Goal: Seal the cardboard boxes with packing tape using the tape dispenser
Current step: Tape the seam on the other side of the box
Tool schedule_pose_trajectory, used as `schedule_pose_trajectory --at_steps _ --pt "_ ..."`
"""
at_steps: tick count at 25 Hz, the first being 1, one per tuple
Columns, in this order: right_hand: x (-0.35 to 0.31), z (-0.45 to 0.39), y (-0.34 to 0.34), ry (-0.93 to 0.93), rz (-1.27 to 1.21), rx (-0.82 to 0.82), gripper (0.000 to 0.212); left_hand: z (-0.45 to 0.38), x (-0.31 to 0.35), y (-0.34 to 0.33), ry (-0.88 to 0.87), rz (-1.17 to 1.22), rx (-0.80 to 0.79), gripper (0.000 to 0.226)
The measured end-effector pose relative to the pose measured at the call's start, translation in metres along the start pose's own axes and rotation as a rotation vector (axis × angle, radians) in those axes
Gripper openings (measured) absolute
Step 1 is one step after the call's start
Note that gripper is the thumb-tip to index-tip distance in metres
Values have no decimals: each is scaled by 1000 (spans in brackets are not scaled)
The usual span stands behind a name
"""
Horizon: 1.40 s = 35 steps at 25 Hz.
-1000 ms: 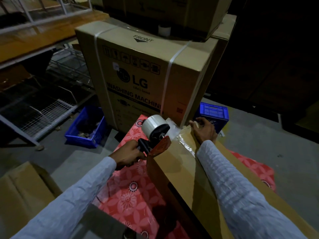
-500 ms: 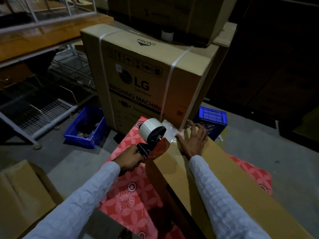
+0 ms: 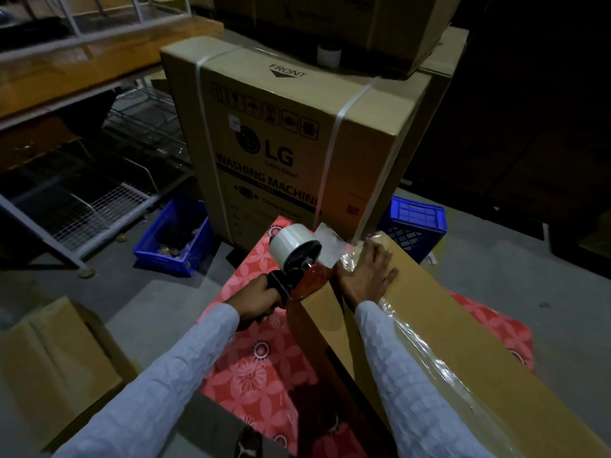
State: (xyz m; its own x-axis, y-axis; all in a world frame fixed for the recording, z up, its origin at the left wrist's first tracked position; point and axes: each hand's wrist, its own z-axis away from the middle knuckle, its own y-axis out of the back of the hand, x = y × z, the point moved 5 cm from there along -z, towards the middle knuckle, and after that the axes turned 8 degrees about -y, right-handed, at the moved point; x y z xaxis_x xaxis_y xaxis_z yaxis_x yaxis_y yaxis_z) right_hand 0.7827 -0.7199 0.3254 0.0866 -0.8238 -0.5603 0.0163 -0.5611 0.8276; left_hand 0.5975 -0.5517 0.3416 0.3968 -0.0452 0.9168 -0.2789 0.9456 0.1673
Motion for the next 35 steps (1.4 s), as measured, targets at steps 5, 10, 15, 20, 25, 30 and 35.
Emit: schedule_pose_trajectory --at_steps 5,10,15,20,25,30,35 --pt "3 -7 1 -6 -19 -26 84 1 9 2 -53 -40 36 24" --pt "4 -5 -3 4 6 -19 87 -1 1 12 -79 -163 28 19" --pt "7 -14 2 41 65 -45 93 2 6 8 -80 -180 23 20" --pt "13 -29 11 112 86 -105 114 26 2 7 -47 -184 87 22" --pt "8 -42 27 198 124 -139 117 47 1 -20 -181 -172 96 24" --pt "11 -42 26 224 170 -144 101 47 -18 -33 -177 -200 158 40" --pt "-1 -3 24 172 243 -206 84 51 -28 -32 -165 -233 159 35"
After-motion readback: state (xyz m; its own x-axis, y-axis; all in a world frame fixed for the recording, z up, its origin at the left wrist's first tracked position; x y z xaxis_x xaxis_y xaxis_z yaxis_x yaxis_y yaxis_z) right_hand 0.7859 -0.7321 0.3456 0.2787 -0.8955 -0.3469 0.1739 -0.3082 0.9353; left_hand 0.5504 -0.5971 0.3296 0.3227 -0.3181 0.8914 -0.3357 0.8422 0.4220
